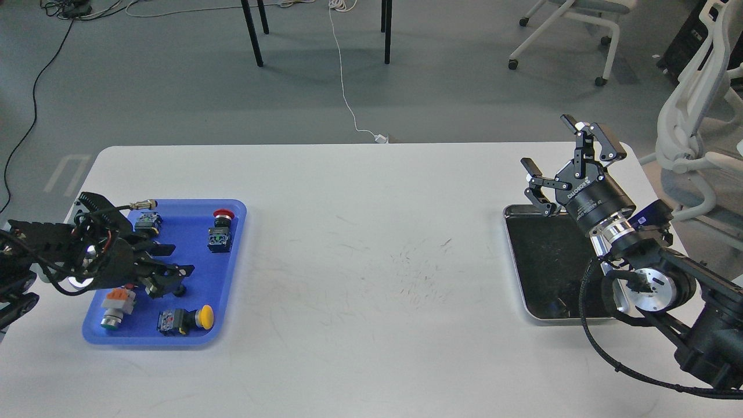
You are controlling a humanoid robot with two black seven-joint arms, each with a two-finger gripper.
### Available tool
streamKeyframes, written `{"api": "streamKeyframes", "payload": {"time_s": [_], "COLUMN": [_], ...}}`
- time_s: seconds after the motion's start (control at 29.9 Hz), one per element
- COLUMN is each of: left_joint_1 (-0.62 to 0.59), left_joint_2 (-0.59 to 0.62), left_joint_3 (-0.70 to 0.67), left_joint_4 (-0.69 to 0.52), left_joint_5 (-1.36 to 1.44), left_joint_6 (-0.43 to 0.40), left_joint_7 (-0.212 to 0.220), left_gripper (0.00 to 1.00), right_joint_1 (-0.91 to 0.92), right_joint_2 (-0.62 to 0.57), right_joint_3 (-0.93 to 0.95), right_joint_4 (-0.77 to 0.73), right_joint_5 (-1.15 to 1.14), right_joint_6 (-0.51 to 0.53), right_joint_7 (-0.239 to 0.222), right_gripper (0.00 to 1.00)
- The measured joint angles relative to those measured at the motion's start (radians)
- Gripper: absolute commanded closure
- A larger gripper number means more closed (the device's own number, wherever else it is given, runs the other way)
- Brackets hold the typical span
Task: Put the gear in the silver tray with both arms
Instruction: 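Grasp a small black gear in the blue tray with the left gripper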
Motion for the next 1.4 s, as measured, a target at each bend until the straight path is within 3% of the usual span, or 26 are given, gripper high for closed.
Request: {"api": "streamKeyframes", "payload": {"time_s": [0.74, 1.04, 1.2, 1.4], "left_joint_1": [-0.001, 0.012, 0.014, 0.012], "left_joint_2": [-0.016, -0.017, -0.018, -0.012], "left_joint_3": [0.033, 0.034, 0.032, 0.032], "left_joint_4": [0.035, 0.041, 0.043, 0.046], "left_joint_5": [0.0, -0.001, -0.001, -0.001], "left_joint_6": [0.012, 0.014, 0.013, 0.012], "left_joint_7": [0.0, 0.0, -0.001, 0.0], "left_gripper": [0.45, 0.81, 0.87, 0.87], "right_joint_1": [-0.003, -0.002, -0.001, 0.001], "right_joint_2": [0.0, 0.0, 0.0, 0.0], "right_joint_3": [0.002, 0.004, 0.004, 0.006], "right_joint_4": [0.003, 0.003, 0.003, 0.003], "right_joint_5": [0.001, 0.001, 0.0, 0.0], "right_joint_6": [0.0, 0.0, 0.0, 0.0], "right_joint_7": [0.0, 0.0, 0.0, 0.0], "right_gripper": [0.01, 0.01, 0.01, 0.01]}}
